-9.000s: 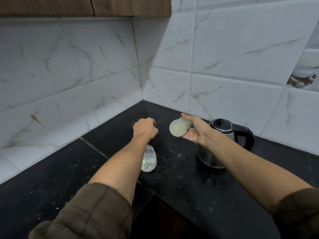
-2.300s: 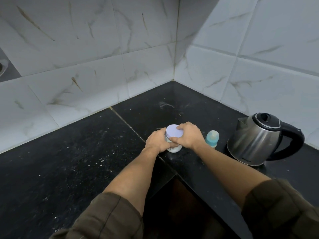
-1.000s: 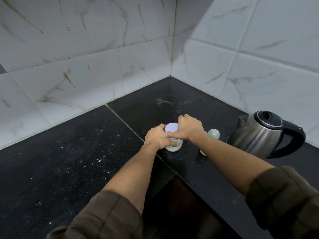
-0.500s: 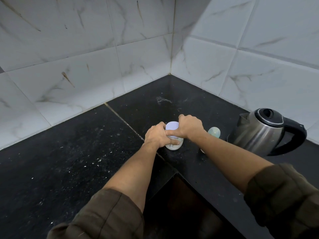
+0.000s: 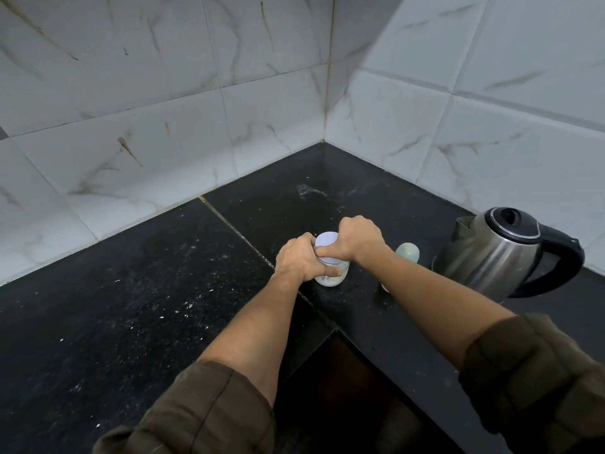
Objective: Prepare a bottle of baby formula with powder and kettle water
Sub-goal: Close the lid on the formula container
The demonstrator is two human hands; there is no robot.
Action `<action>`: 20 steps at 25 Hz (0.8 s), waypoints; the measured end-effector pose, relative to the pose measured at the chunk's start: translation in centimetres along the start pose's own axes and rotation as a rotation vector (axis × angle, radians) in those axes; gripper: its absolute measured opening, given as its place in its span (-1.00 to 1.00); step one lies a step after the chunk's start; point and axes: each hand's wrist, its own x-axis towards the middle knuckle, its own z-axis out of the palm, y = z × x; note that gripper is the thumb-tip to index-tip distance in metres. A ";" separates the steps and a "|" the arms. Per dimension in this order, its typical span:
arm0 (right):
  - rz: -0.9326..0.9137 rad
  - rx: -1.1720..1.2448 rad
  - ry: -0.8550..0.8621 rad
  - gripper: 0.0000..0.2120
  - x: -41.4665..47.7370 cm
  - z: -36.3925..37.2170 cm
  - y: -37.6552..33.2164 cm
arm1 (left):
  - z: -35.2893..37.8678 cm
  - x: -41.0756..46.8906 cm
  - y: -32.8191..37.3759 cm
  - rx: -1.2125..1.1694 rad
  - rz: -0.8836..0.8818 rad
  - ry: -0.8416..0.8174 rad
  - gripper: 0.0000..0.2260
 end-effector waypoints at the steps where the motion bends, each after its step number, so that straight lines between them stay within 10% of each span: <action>1: 0.021 -0.034 0.014 -0.41 -0.2 0.2 -0.1 | 0.0 0.0 0.0 -0.006 -0.001 -0.001 -0.33; 20: 0.140 0.150 -0.138 -0.53 1.1 -0.1 -1.1 | 0.6 0.5 0.2 -0.072 0.003 -0.008 -0.28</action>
